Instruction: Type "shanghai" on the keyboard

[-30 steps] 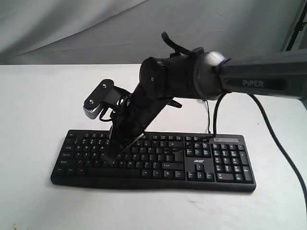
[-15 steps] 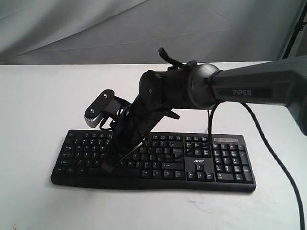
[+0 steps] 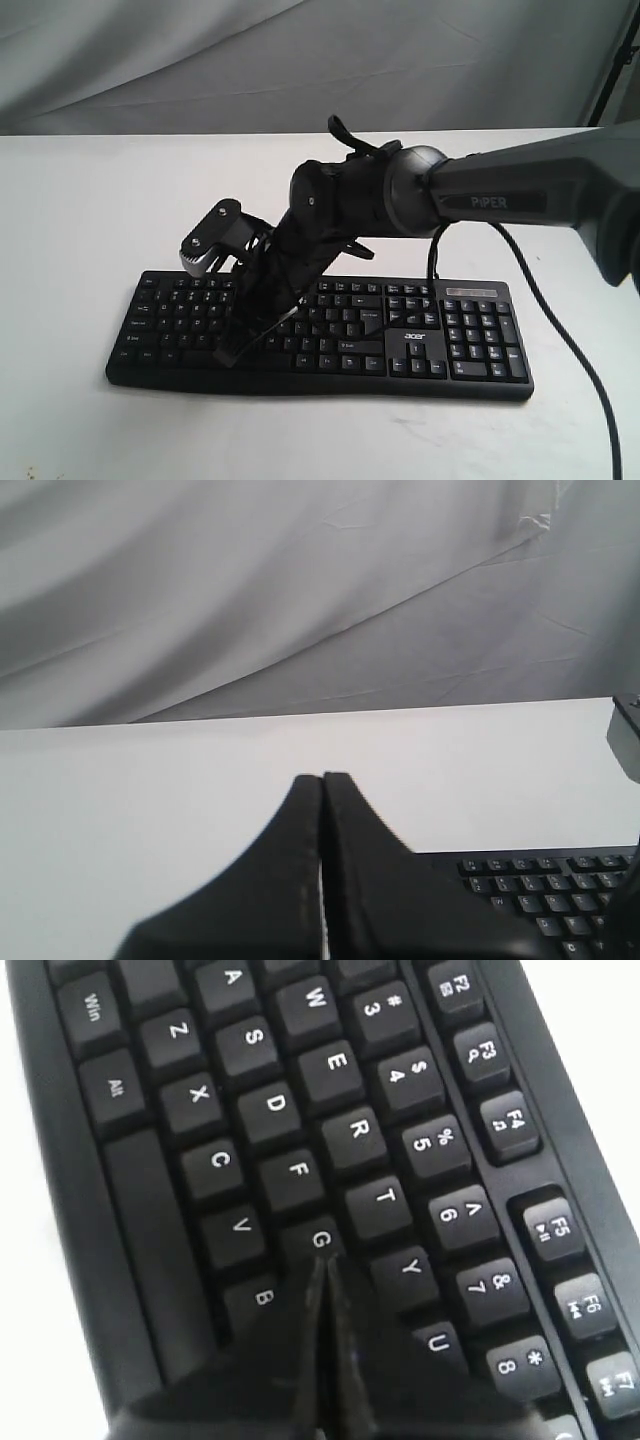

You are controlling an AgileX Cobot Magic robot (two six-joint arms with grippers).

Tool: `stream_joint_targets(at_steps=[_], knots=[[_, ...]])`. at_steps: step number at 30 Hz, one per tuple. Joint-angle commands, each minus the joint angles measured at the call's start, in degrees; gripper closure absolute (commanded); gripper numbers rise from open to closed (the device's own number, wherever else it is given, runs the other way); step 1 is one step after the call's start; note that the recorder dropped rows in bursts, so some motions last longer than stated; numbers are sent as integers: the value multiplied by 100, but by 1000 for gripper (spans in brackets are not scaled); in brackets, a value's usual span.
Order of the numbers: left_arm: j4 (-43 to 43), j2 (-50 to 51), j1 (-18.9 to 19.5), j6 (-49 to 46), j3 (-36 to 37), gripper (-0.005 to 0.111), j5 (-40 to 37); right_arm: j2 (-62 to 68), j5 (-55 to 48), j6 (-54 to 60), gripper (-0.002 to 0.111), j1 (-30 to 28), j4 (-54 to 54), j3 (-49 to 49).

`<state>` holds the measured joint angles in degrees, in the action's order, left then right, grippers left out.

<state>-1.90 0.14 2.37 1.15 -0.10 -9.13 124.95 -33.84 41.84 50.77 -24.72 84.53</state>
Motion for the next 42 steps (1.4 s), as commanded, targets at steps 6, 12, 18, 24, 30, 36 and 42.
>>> stream_joint_targets(at_steps=[6, 12, 18, 24, 30, 36, 42], knots=[[11, -14, -37, 15, 10, 107, 33, -259, -275, -24, 108, -8, 282, 571], [11, -14, -37, 15, 10, 107, 33, 120, -564, -24, 108, 154, 341, 1374], [11, -14, -37, 15, 10, 107, 33, 947, -1154, -53, 108, 457, 323, 2680], [11, -14, -37, 15, 10, 107, 33, 1710, -1860, -187, 108, 543, 339, 3901], [11, -14, -37, 15, 10, 107, 33, 1879, -2000, -304, 108, 543, 406, 4054], [11, -14, -37, 15, 10, 107, 33, 1879, -2146, -439, 108, 543, 599, 4054], [11, -14, -37, 15, 10, 107, 33, 1879, -2197, -460, 108, 543, 639, 4054]])
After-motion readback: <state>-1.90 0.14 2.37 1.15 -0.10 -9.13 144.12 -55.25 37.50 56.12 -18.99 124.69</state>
